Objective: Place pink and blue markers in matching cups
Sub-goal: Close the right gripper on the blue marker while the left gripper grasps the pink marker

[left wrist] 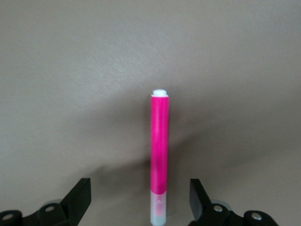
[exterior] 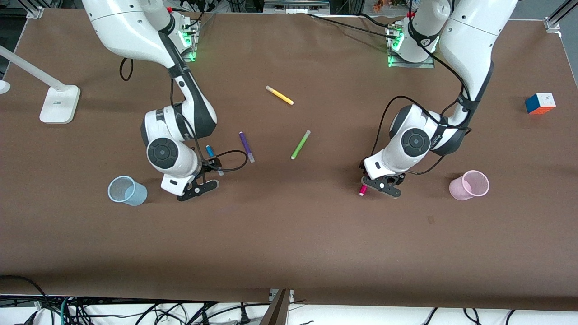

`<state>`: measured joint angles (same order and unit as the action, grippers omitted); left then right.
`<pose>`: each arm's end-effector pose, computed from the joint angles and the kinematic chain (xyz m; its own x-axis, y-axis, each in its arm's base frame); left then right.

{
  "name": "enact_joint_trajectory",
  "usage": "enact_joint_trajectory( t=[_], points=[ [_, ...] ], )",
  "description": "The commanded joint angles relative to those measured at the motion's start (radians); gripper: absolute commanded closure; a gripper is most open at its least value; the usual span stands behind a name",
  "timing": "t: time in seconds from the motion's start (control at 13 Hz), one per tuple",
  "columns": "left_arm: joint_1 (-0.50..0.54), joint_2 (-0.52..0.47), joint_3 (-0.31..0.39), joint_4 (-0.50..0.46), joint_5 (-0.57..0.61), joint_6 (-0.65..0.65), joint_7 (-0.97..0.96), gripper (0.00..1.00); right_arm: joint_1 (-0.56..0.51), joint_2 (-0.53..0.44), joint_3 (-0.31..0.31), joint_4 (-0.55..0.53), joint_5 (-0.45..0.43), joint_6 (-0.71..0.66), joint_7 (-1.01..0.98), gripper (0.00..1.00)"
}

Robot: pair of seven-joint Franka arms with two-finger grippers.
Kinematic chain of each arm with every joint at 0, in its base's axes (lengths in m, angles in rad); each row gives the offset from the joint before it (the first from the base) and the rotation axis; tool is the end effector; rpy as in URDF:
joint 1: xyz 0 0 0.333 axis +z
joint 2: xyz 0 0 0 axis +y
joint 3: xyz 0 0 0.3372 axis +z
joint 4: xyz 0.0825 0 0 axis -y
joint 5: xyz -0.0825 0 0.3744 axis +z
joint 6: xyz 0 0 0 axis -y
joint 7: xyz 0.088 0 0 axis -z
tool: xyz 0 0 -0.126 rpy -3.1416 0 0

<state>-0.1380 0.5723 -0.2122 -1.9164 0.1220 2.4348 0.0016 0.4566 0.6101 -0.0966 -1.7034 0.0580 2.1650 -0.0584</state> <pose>0.5921 -0.2084 0.2011 0.9140 -0.4041 -0.0362 -0.4028 -0.9145 0.0388 0.6154 0.2414 0.2335 0.9131 0.3811 -0.1449 0.3857 -0.9226 0.0040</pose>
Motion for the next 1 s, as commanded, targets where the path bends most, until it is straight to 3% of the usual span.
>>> enact_joint_trajectory(
  t=[0.0,0.38,0.54,0.69,0.92],
  points=[
    [-0.011,0.011,0.005,-0.013,0.030,0.015,-0.031,0.28,0.017,-0.047,0.006,-0.126,0.020,0.102,0.018,0.00],
    [-0.011,0.012,0.005,-0.032,0.030,0.015,-0.032,0.43,0.017,-0.066,0.032,-0.216,0.020,0.174,0.057,0.00],
    [-0.014,0.017,0.005,-0.032,0.030,0.015,-0.054,0.64,0.017,-0.069,0.032,-0.222,0.020,0.173,0.057,0.14],
    [-0.023,0.020,0.005,-0.032,0.030,0.017,-0.069,1.00,0.017,-0.067,0.032,-0.225,0.020,0.174,0.057,0.20],
    [-0.005,0.000,0.005,-0.021,0.030,-0.009,-0.057,1.00,0.019,-0.062,0.034,-0.225,0.020,0.182,0.057,0.19]
  ],
)
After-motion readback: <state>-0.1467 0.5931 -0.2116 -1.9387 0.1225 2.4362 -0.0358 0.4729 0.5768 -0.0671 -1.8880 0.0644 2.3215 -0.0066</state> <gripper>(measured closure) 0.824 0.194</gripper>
